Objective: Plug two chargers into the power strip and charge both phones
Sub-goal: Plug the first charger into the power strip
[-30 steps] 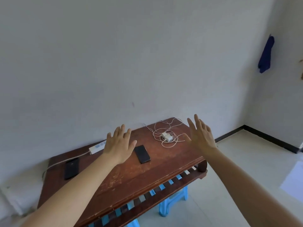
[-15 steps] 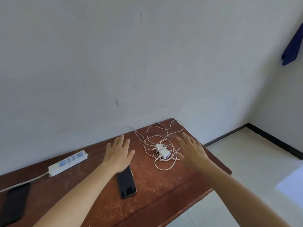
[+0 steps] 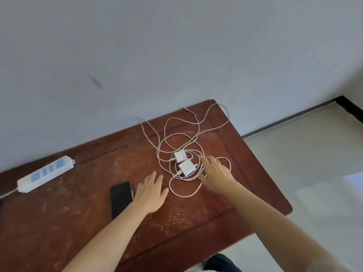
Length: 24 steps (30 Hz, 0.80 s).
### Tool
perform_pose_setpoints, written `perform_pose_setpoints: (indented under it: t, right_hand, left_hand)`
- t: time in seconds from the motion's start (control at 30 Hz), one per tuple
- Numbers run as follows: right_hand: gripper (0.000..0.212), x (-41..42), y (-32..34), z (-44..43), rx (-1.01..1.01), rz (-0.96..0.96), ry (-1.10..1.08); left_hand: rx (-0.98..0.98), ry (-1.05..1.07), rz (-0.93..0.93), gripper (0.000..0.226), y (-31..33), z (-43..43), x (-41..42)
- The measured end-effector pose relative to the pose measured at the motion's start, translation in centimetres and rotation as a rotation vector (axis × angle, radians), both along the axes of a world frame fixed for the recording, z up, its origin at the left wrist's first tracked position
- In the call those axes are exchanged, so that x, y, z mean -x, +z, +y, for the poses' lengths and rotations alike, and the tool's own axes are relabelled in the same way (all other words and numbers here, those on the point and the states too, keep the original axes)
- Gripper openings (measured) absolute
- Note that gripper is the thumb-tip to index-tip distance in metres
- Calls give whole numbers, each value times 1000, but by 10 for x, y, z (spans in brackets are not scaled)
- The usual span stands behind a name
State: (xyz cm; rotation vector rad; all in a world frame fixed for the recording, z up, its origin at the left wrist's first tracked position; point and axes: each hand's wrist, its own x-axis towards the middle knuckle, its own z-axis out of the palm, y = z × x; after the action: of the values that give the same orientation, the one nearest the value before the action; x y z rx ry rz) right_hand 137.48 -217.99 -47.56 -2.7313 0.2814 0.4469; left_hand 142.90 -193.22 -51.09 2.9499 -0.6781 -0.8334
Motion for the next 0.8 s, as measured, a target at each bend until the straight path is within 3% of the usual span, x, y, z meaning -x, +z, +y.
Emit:
perform_pose_setpoints:
  t: [0.2, 0.33, 0.47, 0.6, 0.8]
  right_hand:
    - [75, 6, -51, 6, 79, -51, 241]
    - [74, 13, -65, 4, 43, -90, 239]
    - [74, 10, -66, -3, 19, -102, 258]
    - [75, 12, -66, -10, 14, -100, 279]
    - [76, 16, -63, -10, -3, -46, 280]
  left_hand:
    - [-18, 147, -84, 63, -16, -16, 16]
    - [220, 244, -246, 52, -7, -33, 5]
    - [387, 77, -294, 48, 1, -65, -32]
    - [294, -176, -149, 50, -8, -89, -67]
    - [408, -62, -151, 51, -14, -91, -71]
